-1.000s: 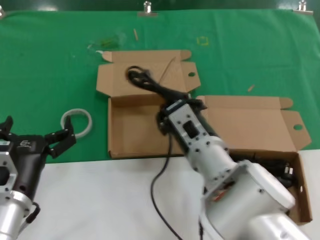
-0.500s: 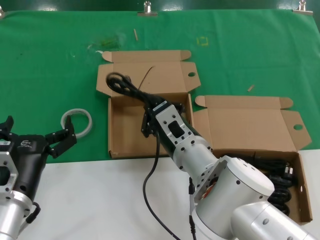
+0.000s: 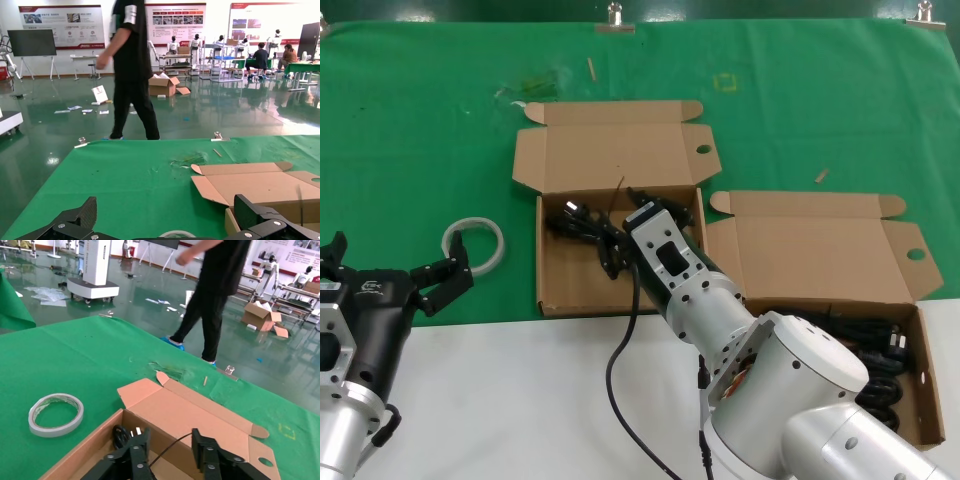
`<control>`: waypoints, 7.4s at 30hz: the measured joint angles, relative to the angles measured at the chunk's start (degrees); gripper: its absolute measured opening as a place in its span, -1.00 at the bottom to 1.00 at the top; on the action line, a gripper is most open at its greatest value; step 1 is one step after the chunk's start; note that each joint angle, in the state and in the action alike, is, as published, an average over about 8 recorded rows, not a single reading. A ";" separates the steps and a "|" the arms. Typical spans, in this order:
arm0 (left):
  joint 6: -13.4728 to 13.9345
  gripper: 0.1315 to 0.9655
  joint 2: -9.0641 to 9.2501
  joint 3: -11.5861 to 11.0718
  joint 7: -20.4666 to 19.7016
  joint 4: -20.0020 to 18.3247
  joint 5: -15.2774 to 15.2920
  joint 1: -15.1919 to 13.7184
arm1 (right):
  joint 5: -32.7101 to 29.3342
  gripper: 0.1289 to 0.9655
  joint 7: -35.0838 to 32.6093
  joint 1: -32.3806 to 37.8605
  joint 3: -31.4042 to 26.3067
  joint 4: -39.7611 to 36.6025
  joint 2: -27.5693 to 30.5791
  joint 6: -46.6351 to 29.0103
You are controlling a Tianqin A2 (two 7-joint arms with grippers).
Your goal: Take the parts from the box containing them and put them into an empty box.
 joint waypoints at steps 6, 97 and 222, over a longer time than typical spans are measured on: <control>0.00 1.00 0.00 0.00 0.00 0.00 0.00 0.00 | -0.16 -0.44 0.17 -0.09 0.12 0.04 0.00 -0.07; 0.00 1.00 0.00 0.00 0.03 0.00 -0.03 0.00 | -52.77 1.00 60.00 -29.37 40.89 15.59 -0.01 -24.27; 0.00 1.00 0.00 0.00 0.03 0.00 -0.03 0.00 | -52.77 1.00 60.00 -29.37 40.89 15.59 -0.01 -24.27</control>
